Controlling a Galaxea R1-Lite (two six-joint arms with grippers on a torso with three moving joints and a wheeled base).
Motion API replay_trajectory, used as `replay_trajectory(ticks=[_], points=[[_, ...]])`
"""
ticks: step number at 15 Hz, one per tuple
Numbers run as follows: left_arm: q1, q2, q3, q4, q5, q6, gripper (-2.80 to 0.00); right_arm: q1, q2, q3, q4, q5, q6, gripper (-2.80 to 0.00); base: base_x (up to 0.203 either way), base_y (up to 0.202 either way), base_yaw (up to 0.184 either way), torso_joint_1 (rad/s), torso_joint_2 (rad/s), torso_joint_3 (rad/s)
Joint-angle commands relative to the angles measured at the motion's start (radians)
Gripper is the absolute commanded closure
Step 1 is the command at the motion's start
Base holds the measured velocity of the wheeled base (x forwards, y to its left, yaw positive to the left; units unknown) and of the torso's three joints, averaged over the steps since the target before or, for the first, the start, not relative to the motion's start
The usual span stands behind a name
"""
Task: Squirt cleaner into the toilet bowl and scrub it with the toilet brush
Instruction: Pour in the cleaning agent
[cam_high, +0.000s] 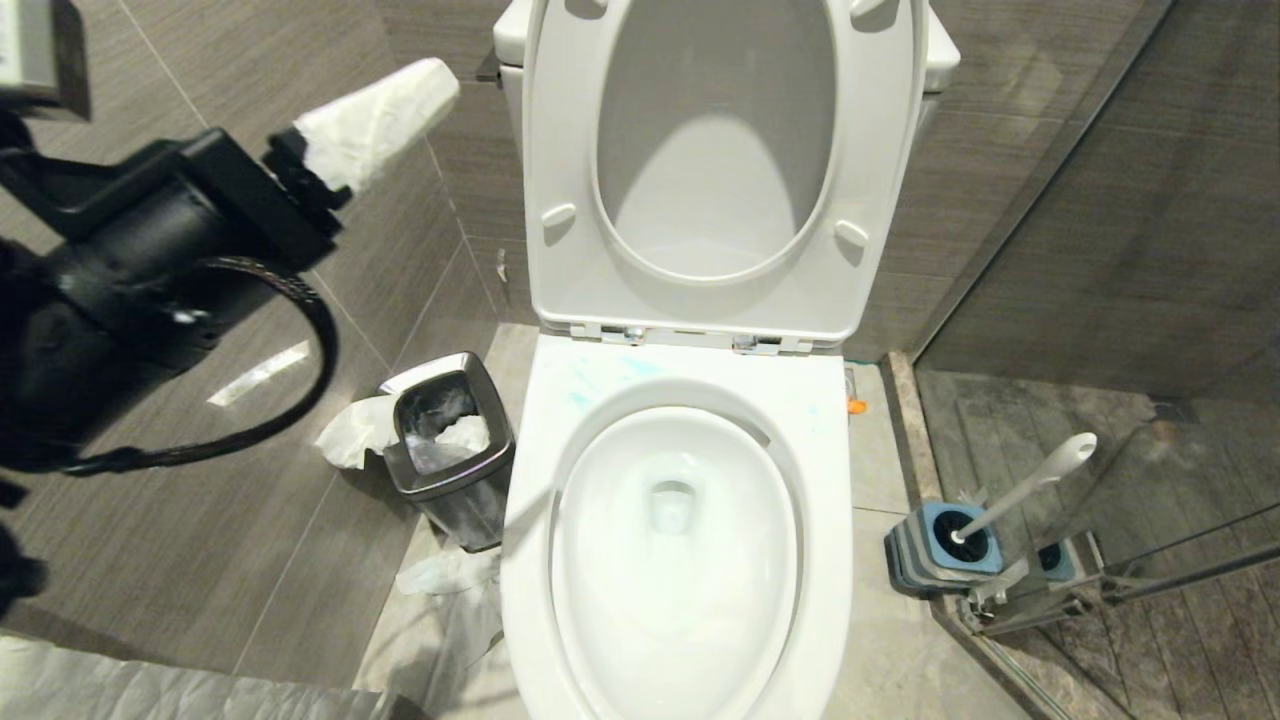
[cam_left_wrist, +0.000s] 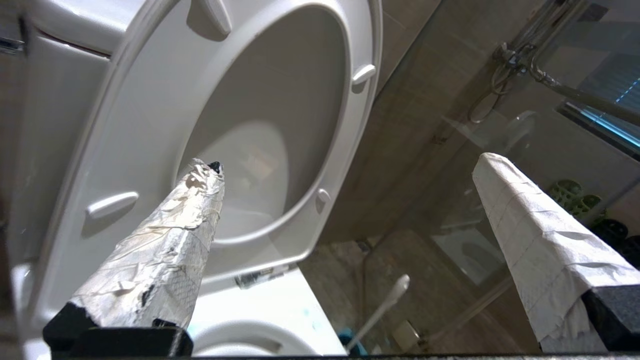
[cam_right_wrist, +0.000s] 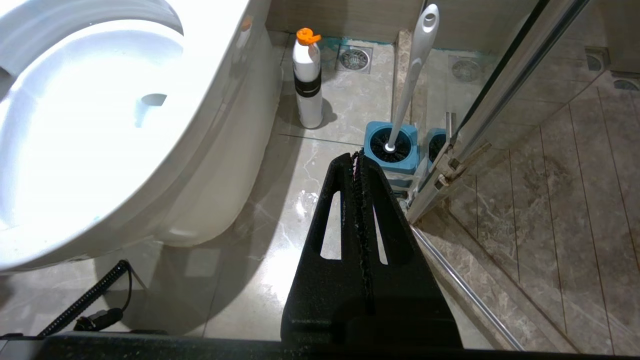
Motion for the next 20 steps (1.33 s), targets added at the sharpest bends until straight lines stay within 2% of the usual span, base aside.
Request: replay_trajectory(ticks=[1,4,6,8,9,11,13,14,17,20], points=[[0.0,-0.299,-0.016,0.356,0.019,0.029,-2.8,0.0,0.001,0.001,0.0,0.0,0.0,0.0,0.0,0.0,0.0,0.0,0.0,0.0],[0.005,-0.512,-0.035,0.67,0.067,0.092,-2.8,0.0,0.001,0.0,0.0,0.0,0.0,0.0,0.0,0.0,0.0,0.0,0.0,0.0],[0.038,-0.6,-0.077,0.836,0.101,0.161,-2.8,0.0,0.001,0.0,0.0,0.0,0.0,0.0,0.0,0.0,0.0,0.0,0.0,0.0],[0.069,-0.657,-0.13,0.976,0.113,0.197,-2.8,0.0,0.001,0.0,0.0,0.0,0.0,0.0,0.0,0.0,0.0,0.0,0.0,0.0],[0.084,-0.679,-0.134,1.015,0.115,0.214,-2.8,0.0,0.001,0.001,0.0,0.0,0.0,0.0,0.0,0.0,0.0,0.0,0.0,0.0],[0.165,-0.701,-0.135,1.029,0.105,0.239,-2.8,0.0,0.001,0.001,0.0,0.0,0.0,0.0,0.0,0.0,0.0,0.0,0.0,0.0],[0.235,-0.728,-0.135,1.038,0.072,0.244,-2.8,0.0,0.001,0.0,0.0,0.0,0.0,0.0,0.0,0.0,0.0,0.0,0.0,0.0],[0.264,-0.739,-0.136,1.04,0.054,0.245,0.0,0.0,0.001,0.001,0.0,0.0,0.0,0.0,0.0,0.0,0.0,0.0,0.0,0.0],[0.301,-0.773,-0.138,1.038,0.031,0.245,0.0,0.0,0.001,0.0,0.0,0.0,0.0,0.0,0.0,0.0,0.0,0.0,0.0,0.0],[0.306,-0.816,-0.136,1.048,0.043,0.248,0.0,0.0,0.001,0.0,0.0,0.0,0.0,0.0,0.0,0.0,0.0,0.0,0.0,0.0]])
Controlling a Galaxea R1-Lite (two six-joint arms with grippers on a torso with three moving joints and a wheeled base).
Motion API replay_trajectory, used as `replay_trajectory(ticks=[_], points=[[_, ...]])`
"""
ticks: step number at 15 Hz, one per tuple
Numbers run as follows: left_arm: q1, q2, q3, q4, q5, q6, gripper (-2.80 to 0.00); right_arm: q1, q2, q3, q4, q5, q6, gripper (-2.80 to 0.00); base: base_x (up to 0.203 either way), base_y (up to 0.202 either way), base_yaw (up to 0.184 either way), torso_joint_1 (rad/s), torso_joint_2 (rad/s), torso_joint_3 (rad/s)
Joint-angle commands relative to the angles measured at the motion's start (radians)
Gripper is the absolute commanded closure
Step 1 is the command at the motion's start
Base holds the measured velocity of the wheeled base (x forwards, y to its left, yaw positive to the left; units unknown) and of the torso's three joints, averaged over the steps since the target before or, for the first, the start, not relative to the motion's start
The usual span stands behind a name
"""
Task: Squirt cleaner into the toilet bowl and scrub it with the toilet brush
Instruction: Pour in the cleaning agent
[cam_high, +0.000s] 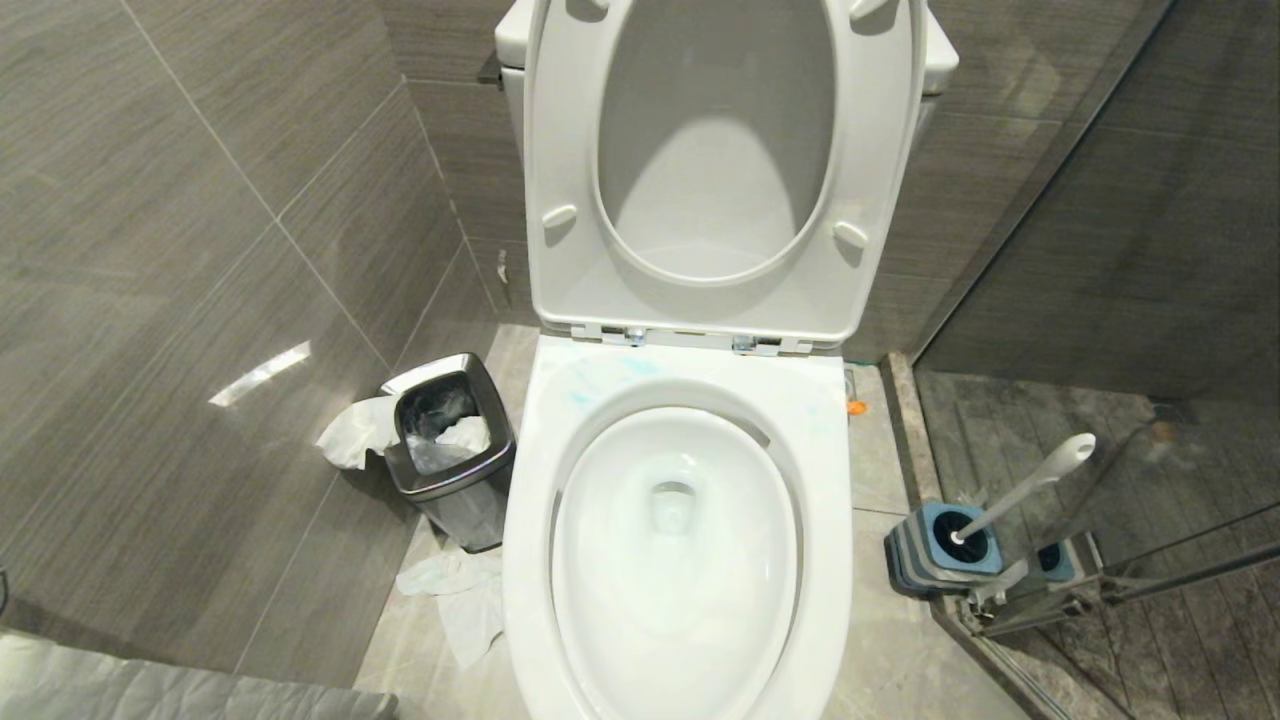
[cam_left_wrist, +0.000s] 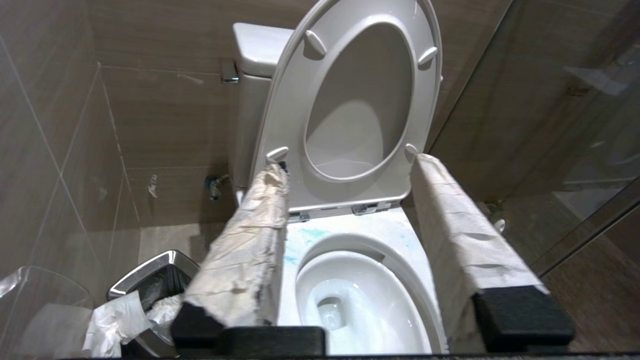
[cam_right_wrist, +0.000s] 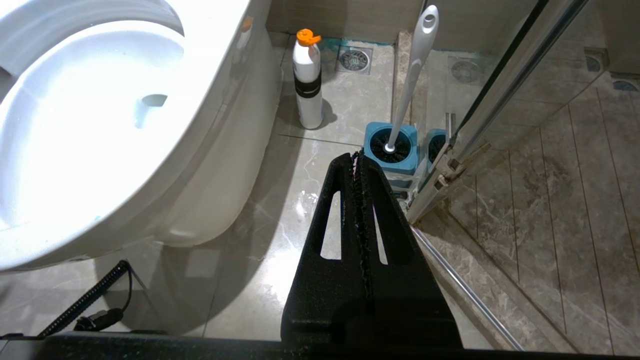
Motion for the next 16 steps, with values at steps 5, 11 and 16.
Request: replay_trajectory(ticks=[5,11,16], points=[[0.022,-0.189,0.004,0.017,0.001,0.052,0.0,0.0,0.001,0.001,0.0,0.0,0.0,0.0,0.0,0.0,0.0,0.0,0.0,0.0],[0.018,-0.336,-0.059,0.019,0.036,0.194,0.0,0.0,0.001,0.0,0.0,0.0,0.0,0.0,0.0,0.0,0.0,0.0,0.0,0.0],[-0.01,-0.33,-0.093,0.021,0.12,0.194,0.0,0.0,0.001,0.001,0.0,0.0,0.0,0.0,0.0,0.0,0.0,0.0,0.0,0.0]])
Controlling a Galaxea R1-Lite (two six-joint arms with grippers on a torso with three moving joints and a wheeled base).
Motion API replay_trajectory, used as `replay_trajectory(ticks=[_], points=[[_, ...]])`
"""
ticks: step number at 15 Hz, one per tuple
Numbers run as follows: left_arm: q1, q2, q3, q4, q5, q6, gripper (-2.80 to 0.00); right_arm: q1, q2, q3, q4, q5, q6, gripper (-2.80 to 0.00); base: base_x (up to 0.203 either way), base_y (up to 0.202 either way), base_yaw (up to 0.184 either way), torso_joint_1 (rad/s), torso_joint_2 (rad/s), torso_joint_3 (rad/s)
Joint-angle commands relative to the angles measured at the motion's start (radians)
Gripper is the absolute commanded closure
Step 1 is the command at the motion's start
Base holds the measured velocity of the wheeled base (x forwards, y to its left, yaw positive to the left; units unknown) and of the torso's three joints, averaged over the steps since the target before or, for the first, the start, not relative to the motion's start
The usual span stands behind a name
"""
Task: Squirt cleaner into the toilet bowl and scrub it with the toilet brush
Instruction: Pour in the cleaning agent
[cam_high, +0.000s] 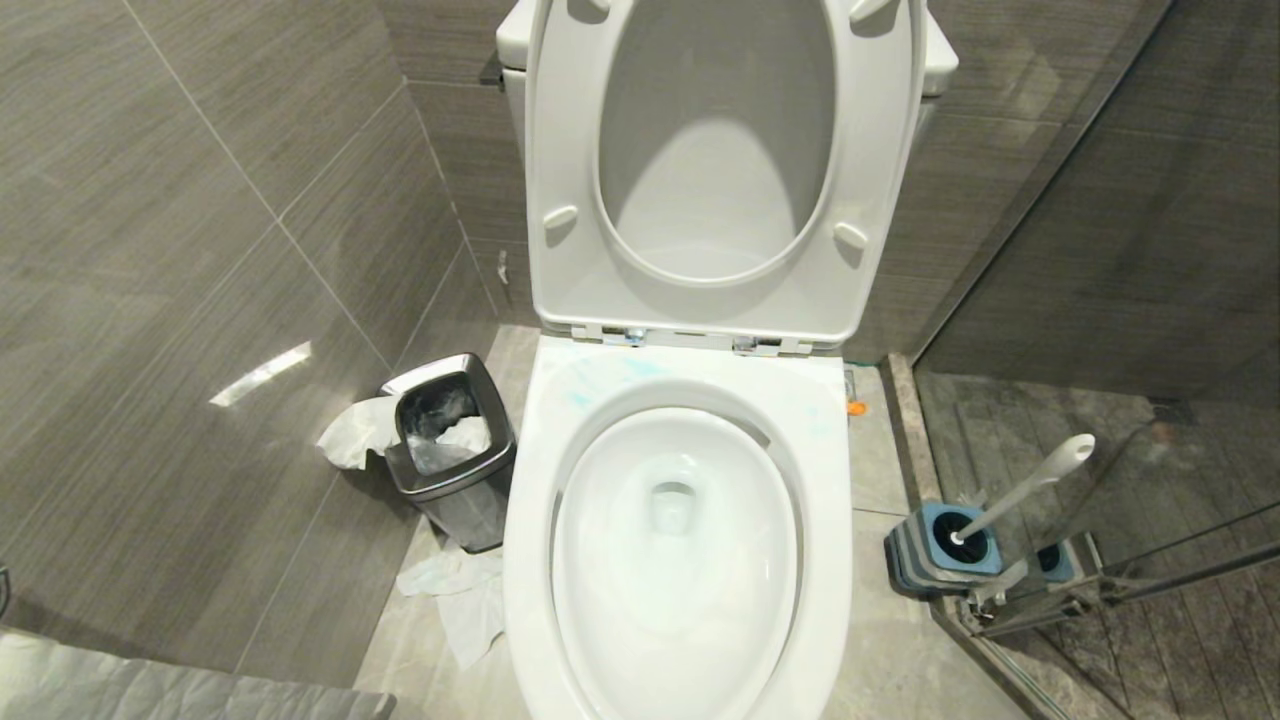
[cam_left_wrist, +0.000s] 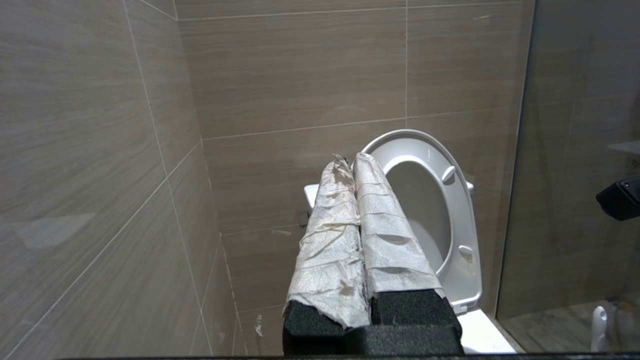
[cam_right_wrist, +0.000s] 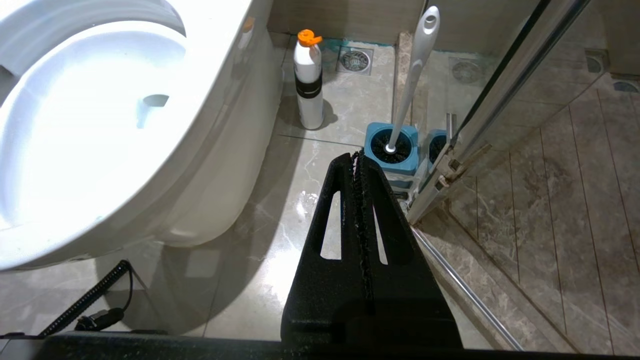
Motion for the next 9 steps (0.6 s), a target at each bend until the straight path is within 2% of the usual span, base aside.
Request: replay_trajectory(ticks=[1,3,5,9], points=[[-0.002,0.002,-0.001,0.0,0.001,-0.001,0.0,0.0,0.001,-0.001,0.0,0.0,0.0,0.0,0.0,0.0,0.0,0.0,0.0,0.0],[0.01,0.001,-0.003,0.0,-0.004,0.0,0.0,0.0,0.001,0.0,0.0,0.0,0.0,0.0,0.0,0.0,0.0,0.0,0.0,0.0],[0.052,-0.016,0.002,0.002,-0.019,-0.008,0.0,0.0,0.001,0.001,0.0,0.0,0.0,0.0,0.0,0.0,0.0,0.0,0.0,0.0],[0.074,-0.09,0.016,0.084,-0.041,-0.016,0.0,0.0,0.001,0.001,0.0,0.0,0.0,0.0,0.0,0.0,0.0,0.0,0.0,0.0]])
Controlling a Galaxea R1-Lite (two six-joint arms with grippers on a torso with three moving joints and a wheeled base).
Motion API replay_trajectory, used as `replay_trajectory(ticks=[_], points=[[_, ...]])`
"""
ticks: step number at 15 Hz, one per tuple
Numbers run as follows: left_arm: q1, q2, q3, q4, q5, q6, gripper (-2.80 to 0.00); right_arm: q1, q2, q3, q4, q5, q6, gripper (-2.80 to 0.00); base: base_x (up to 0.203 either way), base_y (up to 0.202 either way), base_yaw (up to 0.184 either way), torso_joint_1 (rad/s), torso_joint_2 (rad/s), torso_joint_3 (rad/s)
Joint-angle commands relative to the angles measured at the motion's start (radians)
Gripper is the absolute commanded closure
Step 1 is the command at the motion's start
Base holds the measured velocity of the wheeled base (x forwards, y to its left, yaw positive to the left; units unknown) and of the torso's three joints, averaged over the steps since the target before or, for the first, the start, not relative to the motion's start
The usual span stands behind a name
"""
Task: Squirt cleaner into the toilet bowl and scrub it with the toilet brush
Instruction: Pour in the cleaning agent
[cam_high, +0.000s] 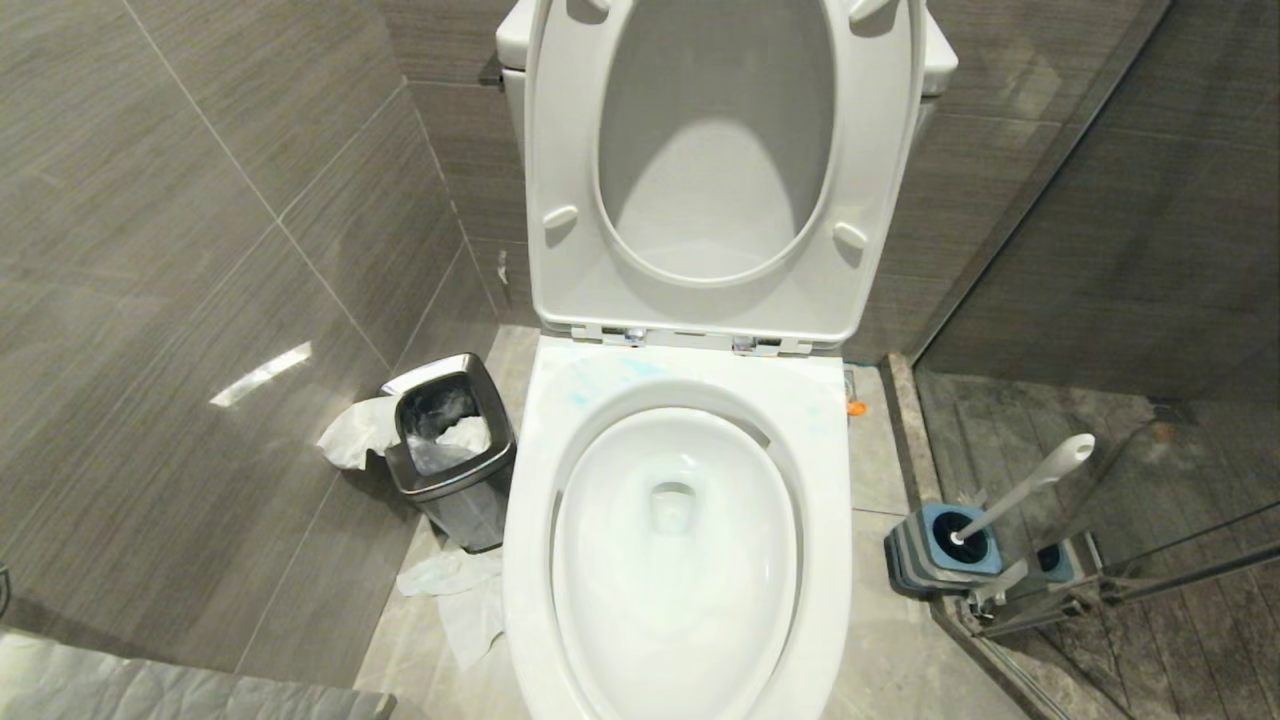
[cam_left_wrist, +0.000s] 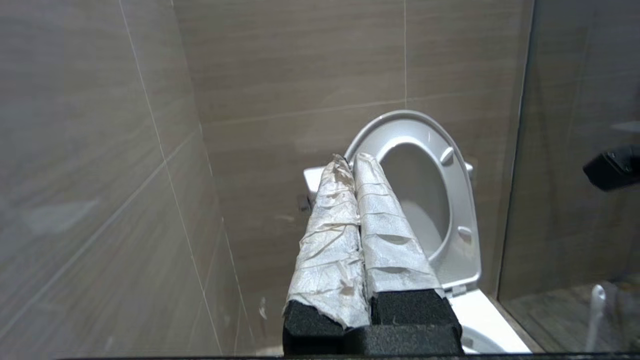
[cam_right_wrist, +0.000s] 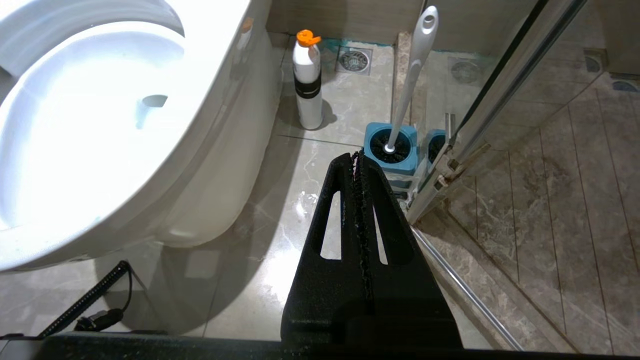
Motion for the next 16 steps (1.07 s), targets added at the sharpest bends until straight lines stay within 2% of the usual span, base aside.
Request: replay_trajectory(ticks=[1,3,5,8,11,14,16], points=[[0.013,-0.054,0.002,0.012,-0.003,-0.006,0.0,0.0,0.001,0.001,0.0,0.0,0.0,0.0,0.0,0.0,0.0,0.0,0.0,0.0],[0.027,-0.107,0.019,0.037,-0.013,-0.017,0.0,0.0,0.001,0.0,0.0,0.0,0.0,0.0,0.0,0.0,0.0,0.0,0.0,0.0],[0.036,-0.163,0.029,0.132,-0.068,-0.031,0.0,0.0,0.001,0.001,0.0,0.0,0.0,0.0,0.0,0.0,0.0,0.0,0.0,0.0],[0.036,-0.227,0.059,0.206,-0.07,-0.035,0.0,0.0,0.001,0.0,0.0,0.0,0.0,0.0,0.0,0.0,0.0,0.0,0.0,0.0],[0.035,-0.227,0.074,0.206,-0.06,-0.035,0.0,0.0,0.001,0.0,0.0,0.0,0.0,0.0,0.0,0.0,0.0,0.0,0.0,0.0],[0.035,-0.227,0.229,0.148,-0.06,-0.018,0.0,0.0,0.001,0.001,0.0,0.0,0.0,0.0,0.0,0.0,0.0,0.0,0.0,0.0],[0.035,-0.227,0.402,-0.001,-0.058,-0.011,0.0,0.0,0.001,0.0,0.0,0.0,0.0,0.0,0.0,0.0,0.0,0.0,0.0,0.0]])
